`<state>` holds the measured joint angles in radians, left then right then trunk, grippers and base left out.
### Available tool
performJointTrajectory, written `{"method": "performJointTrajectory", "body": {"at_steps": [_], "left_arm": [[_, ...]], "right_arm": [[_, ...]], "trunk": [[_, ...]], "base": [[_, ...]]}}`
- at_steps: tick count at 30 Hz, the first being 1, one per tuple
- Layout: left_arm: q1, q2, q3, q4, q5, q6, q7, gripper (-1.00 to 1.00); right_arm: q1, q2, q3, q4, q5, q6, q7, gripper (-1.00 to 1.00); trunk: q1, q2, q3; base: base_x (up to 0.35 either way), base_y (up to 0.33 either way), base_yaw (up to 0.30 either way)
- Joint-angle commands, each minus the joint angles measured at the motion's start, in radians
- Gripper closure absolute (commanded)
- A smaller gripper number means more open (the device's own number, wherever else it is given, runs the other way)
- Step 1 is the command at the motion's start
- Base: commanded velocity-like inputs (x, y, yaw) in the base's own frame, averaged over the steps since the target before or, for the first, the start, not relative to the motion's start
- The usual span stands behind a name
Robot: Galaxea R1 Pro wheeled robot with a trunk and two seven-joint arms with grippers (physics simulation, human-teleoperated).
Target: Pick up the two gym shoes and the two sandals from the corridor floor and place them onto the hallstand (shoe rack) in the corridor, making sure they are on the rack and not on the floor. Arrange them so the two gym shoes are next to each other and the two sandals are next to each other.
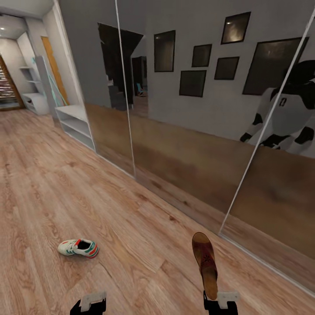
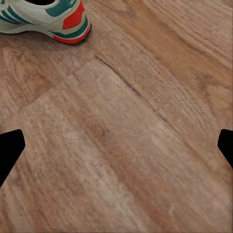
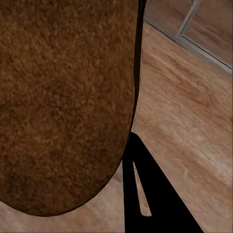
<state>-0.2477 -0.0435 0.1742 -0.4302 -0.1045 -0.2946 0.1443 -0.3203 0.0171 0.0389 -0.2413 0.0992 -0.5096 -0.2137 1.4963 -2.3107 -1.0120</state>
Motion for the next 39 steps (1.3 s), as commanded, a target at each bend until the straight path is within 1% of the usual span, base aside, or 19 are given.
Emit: {"method": "performJointTrajectory", "body": {"at_steps": [1, 25, 33, 39], "left_arm": [[-0.001, -0.001, 0.005, 0.001, -0.011, -0.003, 0.003, -1.0], [-0.001, -0.001, 0.005, 0.001, -0.011, -0.003, 0.003, -1.0], [-0.001, -0.001, 0.005, 0.001, -0.011, -0.003, 0.003, -1.0], [-0.001, -0.001, 0.007, 0.001, -0.011, -0.003, 0.003, -1.0]], "right_arm": [[0.0, 0.0, 0.004, 0.0, 0.01, 0.0, -0.01, 1.0], [0.0, 0.0, 0.004, 0.001, 0.01, 0.0, -0.01, 1.0], [0.0, 0.0, 0.004, 0.002, 0.01, 0.001, -0.01, 1.0], [0.0, 0.0, 0.004, 0.002, 0.01, 0.0, -0.01, 1.0]], "trunk": [[0.0, 0.0, -0.001], [0.0, 0.0, -0.001], [0.0, 0.0, -0.001], [0.0, 0.0, -0.001]], "base": [[0.221, -0.205, 0.284], [0.23, -0.185, 0.284], [0.072, -0.2, 0.284], [0.002, -0.028, 0.284]]}}
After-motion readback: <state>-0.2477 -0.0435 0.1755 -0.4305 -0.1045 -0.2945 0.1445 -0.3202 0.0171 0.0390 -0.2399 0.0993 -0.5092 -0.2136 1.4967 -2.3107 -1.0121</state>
